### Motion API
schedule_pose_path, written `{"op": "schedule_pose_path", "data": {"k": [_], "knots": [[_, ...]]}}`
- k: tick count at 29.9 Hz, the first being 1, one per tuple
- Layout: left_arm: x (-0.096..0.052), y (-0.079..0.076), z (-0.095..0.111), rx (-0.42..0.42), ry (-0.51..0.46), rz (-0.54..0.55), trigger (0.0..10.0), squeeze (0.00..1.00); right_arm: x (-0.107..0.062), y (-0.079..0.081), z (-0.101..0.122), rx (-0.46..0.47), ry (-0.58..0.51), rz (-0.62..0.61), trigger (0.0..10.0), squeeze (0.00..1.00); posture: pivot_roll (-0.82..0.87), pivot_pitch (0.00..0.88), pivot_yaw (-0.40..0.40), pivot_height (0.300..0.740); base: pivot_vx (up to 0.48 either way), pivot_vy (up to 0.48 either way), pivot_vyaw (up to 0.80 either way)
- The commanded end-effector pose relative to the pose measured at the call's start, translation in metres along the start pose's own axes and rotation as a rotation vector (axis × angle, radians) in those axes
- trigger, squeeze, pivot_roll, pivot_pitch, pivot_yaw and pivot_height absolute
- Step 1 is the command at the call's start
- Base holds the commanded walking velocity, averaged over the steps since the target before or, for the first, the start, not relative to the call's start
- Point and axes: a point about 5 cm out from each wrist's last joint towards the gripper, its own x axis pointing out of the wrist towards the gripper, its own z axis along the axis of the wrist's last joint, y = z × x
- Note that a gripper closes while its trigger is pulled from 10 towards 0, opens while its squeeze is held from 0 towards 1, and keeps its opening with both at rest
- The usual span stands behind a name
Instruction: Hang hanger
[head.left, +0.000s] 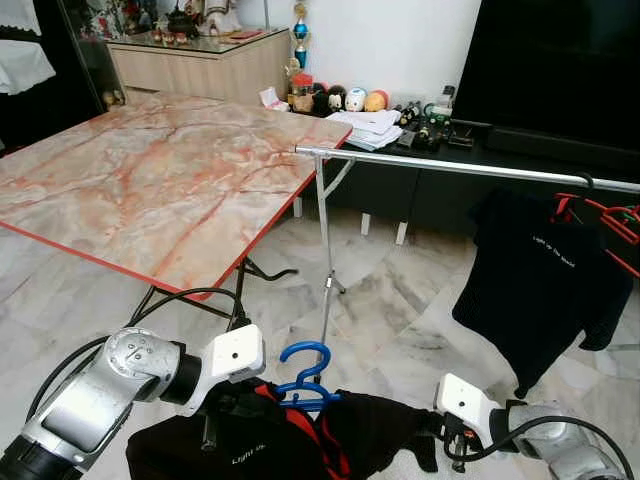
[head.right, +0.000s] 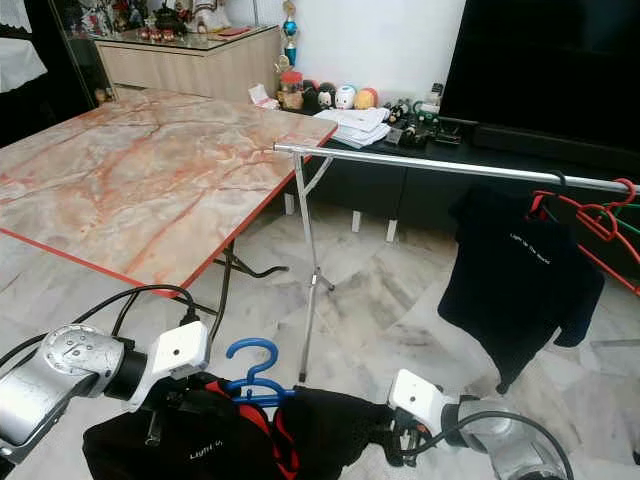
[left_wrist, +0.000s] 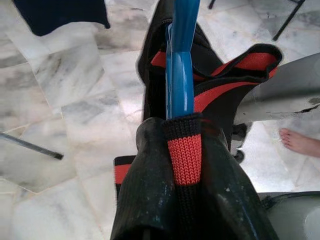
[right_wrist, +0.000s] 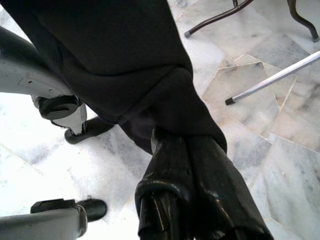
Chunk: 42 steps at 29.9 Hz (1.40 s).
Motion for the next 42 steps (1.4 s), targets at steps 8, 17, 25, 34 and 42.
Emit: {"op": "schedule_pose_path", "data": {"k": [8,17,25,34,42], "knots": [[-0.002,0.018,-0.018,0.059,0.154,0.140,0.0,0.00,-0.019,-0.013,0.011,-0.089,0.007,-0.016,0.0,0.00,0.12,0.000,0.010,0.740,0.000,0.000,0.00],[0.002,0.015,-0.020,0.030,0.105,0.119,0.0,0.00,-0.019,-0.004,0.007,-0.071,-0.015,0.013,10.0,0.00,0.11,0.000,0.007,0.740,0.000,0.000,0.00],[-0.007,0.012,-0.007,0.026,0.028,0.057,0.0,0.00,-0.012,0.007,0.004,-0.126,-0.025,0.099,10.0,1.00,0.12,0.000,0.004,0.740,0.000,0.000,0.00],[-0.012,0.009,0.002,0.036,-0.002,0.019,0.0,0.00,-0.015,0.008,0.002,-0.157,-0.102,0.082,10.0,1.00,0.12,0.000,-0.002,0.740,0.000,0.000,0.00],[-0.013,0.007,0.001,0.041,0.019,0.002,0.0,0.00,-0.020,0.007,-0.010,-0.204,-0.101,-0.043,10.0,1.00,0.12,0.000,-0.001,0.740,0.000,0.000,0.00]]}}
